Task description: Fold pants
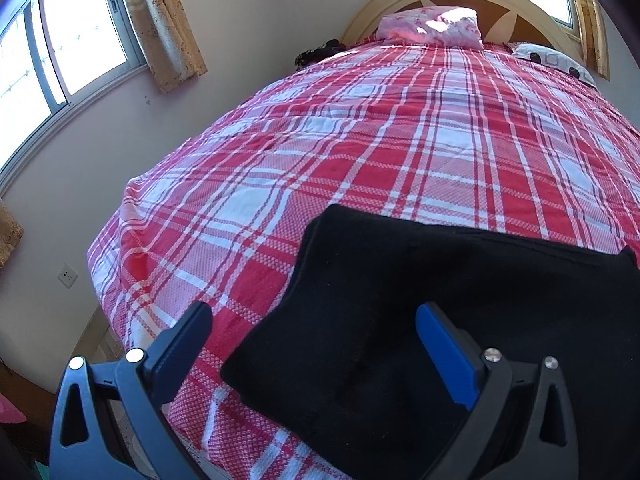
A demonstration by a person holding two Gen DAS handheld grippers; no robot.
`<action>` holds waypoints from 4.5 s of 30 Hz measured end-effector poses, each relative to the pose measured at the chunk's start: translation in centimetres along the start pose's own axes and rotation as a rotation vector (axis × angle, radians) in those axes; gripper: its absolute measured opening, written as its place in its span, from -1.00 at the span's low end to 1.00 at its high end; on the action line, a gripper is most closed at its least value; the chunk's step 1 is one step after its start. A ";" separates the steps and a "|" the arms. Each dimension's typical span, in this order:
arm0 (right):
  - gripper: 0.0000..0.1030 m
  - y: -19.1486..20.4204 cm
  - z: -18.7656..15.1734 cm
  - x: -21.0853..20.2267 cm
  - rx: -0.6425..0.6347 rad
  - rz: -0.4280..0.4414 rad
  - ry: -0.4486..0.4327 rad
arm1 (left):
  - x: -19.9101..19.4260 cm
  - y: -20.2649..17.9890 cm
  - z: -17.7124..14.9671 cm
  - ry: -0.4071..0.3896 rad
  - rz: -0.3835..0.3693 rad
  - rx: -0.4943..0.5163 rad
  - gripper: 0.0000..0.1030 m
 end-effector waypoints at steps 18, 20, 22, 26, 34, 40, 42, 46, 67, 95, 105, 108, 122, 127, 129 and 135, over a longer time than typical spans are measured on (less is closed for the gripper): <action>-0.22 -0.8 -5.5 -1.7 -0.221 -0.289 0.111 | -0.9 -0.9 -0.1 -0.007 0.011 0.040 1.00; -0.22 -0.9 -5.7 -0.7 -0.245 -0.339 0.124 | -1.0 -0.8 0.0 -0.008 0.019 0.038 1.00; -0.22 -0.7 -5.5 -0.1 -0.266 -0.341 0.122 | -1.0 -0.5 0.0 -0.002 0.019 0.027 1.00; -0.22 -0.2 -5.1 0.1 -0.333 -0.351 0.084 | -1.1 -0.5 0.0 -0.005 0.024 0.032 1.00; -0.84 -6.7 -3.4 -2.2 0.079 -0.226 0.025 | -1.4 -0.4 0.3 -0.012 0.028 0.029 1.00; -0.84 -7.6 -2.4 -5.9 0.164 -0.088 -0.078 | -1.6 -0.8 0.2 -0.014 0.022 0.039 1.00; -0.84 -5.5 -2.7 -4.9 0.059 -0.069 -0.019 | -1.6 -1.1 0.1 -0.009 0.015 0.039 1.00; -0.83 -0.9 -5.2 -0.3 -0.203 -0.148 0.140 | -2.0 -1.4 -0.1 -0.016 0.009 0.057 1.00; 0.31 -6.5 -2.6 -9.1 0.082 -0.147 -0.129 | -10.5 -6.2 1.2 -0.167 -0.307 0.215 1.00; -0.30 -18.6 -11.5 -8.9 0.584 -0.239 -0.086 | -15.6 -26.5 -7.5 0.156 -0.879 0.439 -0.52; -0.30 -18.9 -11.5 -9.1 0.619 -0.237 -0.084 | -18.4 -25.5 -6.2 0.075 -0.884 0.438 -0.71; -0.30 -18.8 -11.3 -9.1 0.613 -0.243 -0.074 | -19.2 -25.7 -5.2 0.004 -0.877 0.451 -0.69; -0.25 -17.7 -9.2 -9.7 0.531 -0.444 -0.068 | -14.5 -25.4 -4.9 -0.038 -0.555 0.417 0.28; -0.26 -15.3 -5.9 -10.7 0.325 -0.490 -0.116 | -14.0 -26.0 -5.3 -0.064 -0.491 0.443 0.21; -0.26 -14.5 -5.3 -9.2 0.254 -0.468 -0.076 | -13.8 -25.8 -5.4 -0.057 -0.489 0.437 0.20; -0.26 -18.0 -5.6 -4.2 0.363 -0.481 0.030 | -12.9 -25.7 -5.2 -0.035 -0.461 0.429 0.23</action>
Point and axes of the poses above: each gripper's, at about its wrist camera, not at the fingertips, and x roughly the way its jaws point, y to its left, z to its top, the point moved 2 cm from there along x, roughly the way its jaws point, and after that the axes turned 7 degrees about -x, right-handed, at the moved point
